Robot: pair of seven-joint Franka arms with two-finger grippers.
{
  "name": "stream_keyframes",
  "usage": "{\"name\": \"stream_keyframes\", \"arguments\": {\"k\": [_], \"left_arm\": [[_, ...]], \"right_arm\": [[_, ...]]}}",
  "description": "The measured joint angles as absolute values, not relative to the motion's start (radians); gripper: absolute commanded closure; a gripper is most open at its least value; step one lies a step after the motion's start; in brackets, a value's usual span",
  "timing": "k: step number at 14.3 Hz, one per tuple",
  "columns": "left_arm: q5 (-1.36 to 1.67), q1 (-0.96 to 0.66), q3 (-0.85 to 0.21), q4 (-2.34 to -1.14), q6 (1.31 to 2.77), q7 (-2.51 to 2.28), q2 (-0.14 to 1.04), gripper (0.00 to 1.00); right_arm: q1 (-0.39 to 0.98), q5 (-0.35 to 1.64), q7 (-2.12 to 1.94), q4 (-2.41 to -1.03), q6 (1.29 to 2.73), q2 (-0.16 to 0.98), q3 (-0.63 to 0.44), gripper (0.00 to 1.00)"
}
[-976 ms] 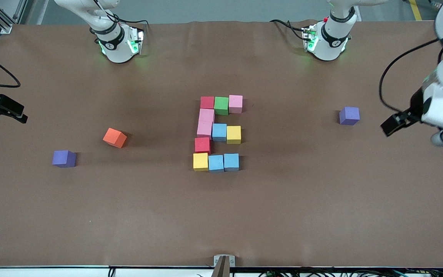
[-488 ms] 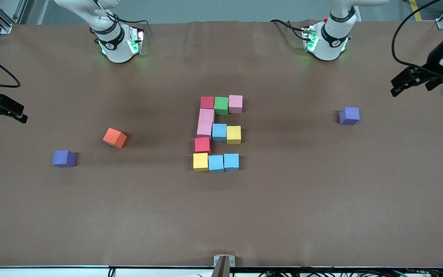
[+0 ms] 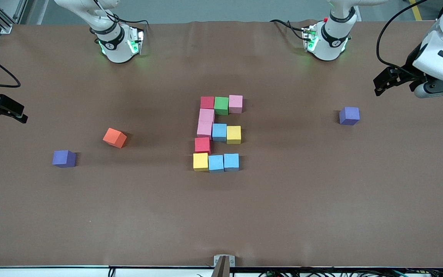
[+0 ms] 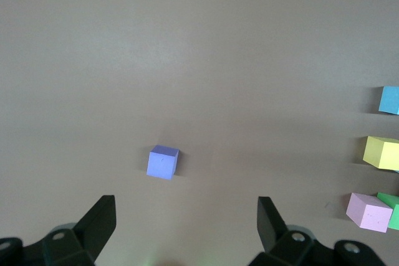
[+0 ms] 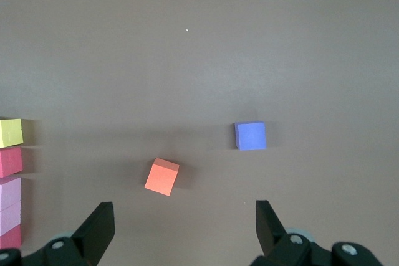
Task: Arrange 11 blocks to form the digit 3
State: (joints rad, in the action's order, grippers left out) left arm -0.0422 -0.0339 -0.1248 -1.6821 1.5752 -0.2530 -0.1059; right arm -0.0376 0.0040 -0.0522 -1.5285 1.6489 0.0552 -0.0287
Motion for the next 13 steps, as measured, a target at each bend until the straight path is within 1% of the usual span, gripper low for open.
{"name": "stream_keyframes", "arguments": {"k": [4, 8, 13], "left_arm": [[-0.027, -0.033, -0.128, -1.669, 1.546, -0.25, -0.117, 0.0], [-0.01, -0.025, -0.125, -1.638, 1.488, -0.203, -0.123, 0.0], [-0.01, -0.015, -0.101, -1.614, 1.469, -0.163, -0.115, 0.0]], "right_arm": [[-0.038, 0.004, -0.052, -1.529, 1.649, 0.055, -0.029, 0.0], [-0.037, 0.004, -0.053, -1.529, 1.649, 0.055, -0.028, 0.0], [-0.036, 0.004, -0.053, -1.529, 1.649, 0.055, -0.027, 0.0]]}}
